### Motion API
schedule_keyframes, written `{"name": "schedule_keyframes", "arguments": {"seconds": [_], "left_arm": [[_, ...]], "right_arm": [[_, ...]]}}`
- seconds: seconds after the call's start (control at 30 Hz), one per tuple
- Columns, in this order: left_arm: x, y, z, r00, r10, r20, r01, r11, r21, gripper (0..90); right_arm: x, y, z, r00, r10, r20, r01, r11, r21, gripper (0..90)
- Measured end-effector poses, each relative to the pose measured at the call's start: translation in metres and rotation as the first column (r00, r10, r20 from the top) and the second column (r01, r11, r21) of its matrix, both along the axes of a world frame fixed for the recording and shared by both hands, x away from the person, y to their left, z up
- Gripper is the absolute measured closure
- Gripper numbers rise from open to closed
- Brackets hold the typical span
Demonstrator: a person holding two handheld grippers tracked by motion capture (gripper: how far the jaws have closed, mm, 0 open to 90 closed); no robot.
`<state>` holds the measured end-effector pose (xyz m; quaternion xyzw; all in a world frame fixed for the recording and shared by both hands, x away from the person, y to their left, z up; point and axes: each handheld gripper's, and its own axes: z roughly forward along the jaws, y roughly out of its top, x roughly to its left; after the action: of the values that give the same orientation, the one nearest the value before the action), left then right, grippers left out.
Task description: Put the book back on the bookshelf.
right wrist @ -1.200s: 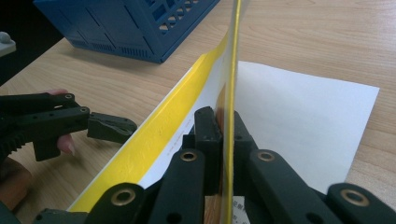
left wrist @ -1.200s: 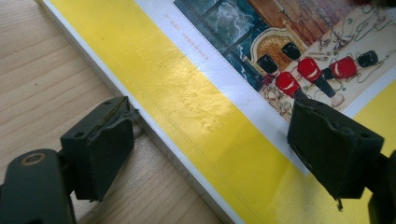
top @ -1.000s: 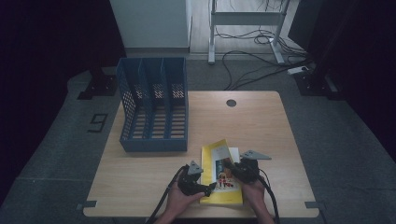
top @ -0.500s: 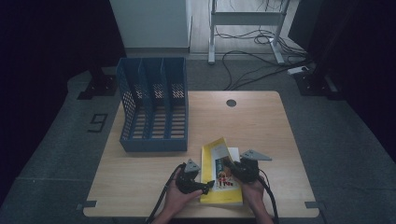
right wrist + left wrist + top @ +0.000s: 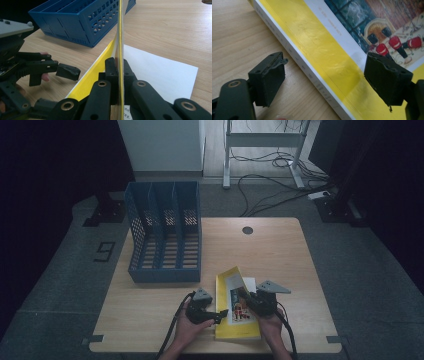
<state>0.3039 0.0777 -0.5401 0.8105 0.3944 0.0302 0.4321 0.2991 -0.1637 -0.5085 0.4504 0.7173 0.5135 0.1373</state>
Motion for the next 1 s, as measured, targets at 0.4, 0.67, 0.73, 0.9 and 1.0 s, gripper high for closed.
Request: {"name": "schedule_keyframes", "arguments": {"seconds": [0.4,0.67,0.73,0.9,1.0], "left_arm": [[0.031,-0.014,0.006,0.9986,-0.007,-0.053,0.005,0.9995,-0.032,17.8],[0.041,-0.011,0.001,0.9931,-0.017,-0.116,0.005,0.9944,-0.106,15.9],[0.041,-0.008,0.004,0.9939,-0.013,-0.109,-0.001,0.9926,-0.122,16.5],[0.044,-0.005,0.004,0.992,-0.032,-0.122,0.012,0.9864,-0.164,16.8],[0.042,-0.004,0.006,0.9925,-0.043,-0.115,0.023,0.9848,-0.172,17.0]], "right_arm": [[-0.004,0.0,0.008,0.9995,-0.003,0.03,0.004,1.0,-0.019,87.4],[-0.008,-0.005,0.015,0.998,-0.027,0.057,0.028,0.999,-0.018,87.4],[-0.01,-0.004,0.019,0.9978,-0.02,0.063,0.021,1.0,-0.013,87.5],[-0.013,-0.002,0.023,0.9968,-0.003,0.08,0.004,1.0,-0.015,87.5],[-0.015,-0.002,0.025,0.9958,0.009,0.092,-0.007,1.0,-0.022,87.5]]}}
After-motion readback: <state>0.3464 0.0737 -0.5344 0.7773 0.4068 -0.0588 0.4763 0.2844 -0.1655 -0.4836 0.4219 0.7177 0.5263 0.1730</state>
